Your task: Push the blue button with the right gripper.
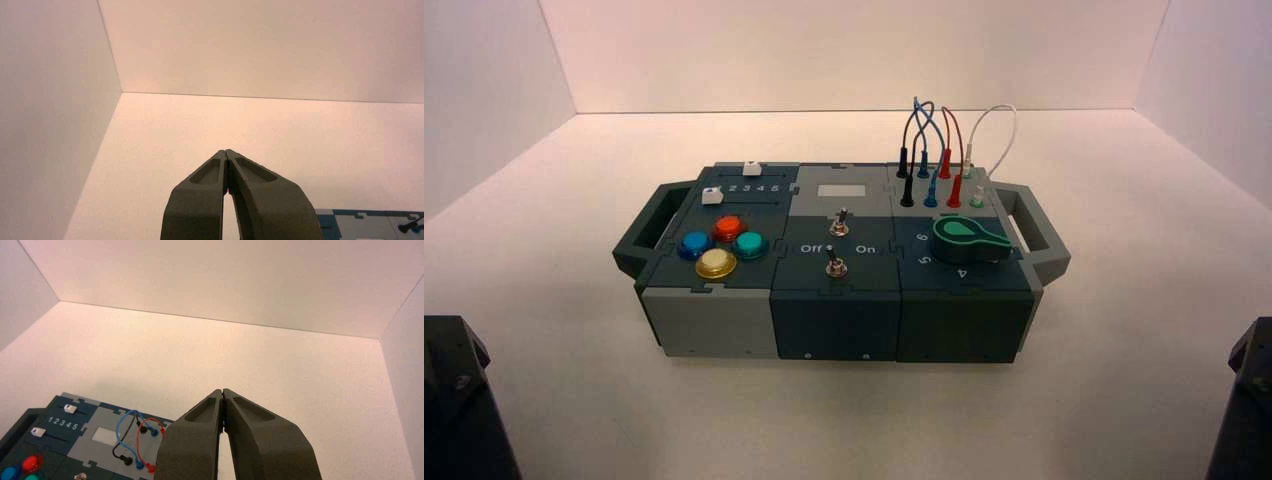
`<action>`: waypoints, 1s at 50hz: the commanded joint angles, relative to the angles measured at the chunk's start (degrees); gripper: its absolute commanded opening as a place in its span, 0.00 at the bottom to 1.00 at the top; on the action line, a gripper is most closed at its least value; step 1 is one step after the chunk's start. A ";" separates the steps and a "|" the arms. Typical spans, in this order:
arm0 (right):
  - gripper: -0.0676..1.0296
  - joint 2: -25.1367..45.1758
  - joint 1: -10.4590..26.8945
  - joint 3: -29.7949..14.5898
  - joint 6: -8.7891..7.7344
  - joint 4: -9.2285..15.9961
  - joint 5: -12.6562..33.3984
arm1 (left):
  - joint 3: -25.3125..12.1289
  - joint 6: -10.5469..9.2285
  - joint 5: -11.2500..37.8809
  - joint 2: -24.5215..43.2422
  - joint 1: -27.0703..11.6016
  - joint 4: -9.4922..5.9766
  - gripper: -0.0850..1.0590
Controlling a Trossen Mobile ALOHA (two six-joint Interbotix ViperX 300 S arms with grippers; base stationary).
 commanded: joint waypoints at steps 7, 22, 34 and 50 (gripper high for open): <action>0.04 0.35 -0.26 -0.88 0.18 0.09 -0.26 | -0.53 0.09 -0.44 0.00 0.18 0.18 0.04; 0.04 0.35 -0.18 -0.79 0.44 0.18 0.35 | -1.14 0.18 2.29 0.62 -0.97 0.09 0.04; 0.04 1.76 2.37 -1.32 0.44 0.62 4.04 | -6.94 0.70 16.26 7.21 -12.30 0.09 0.05; 0.04 9.14 16.96 -3.96 0.09 1.05 8.96 | -10.02 2.81 30.23 15.64 -25.40 0.26 0.05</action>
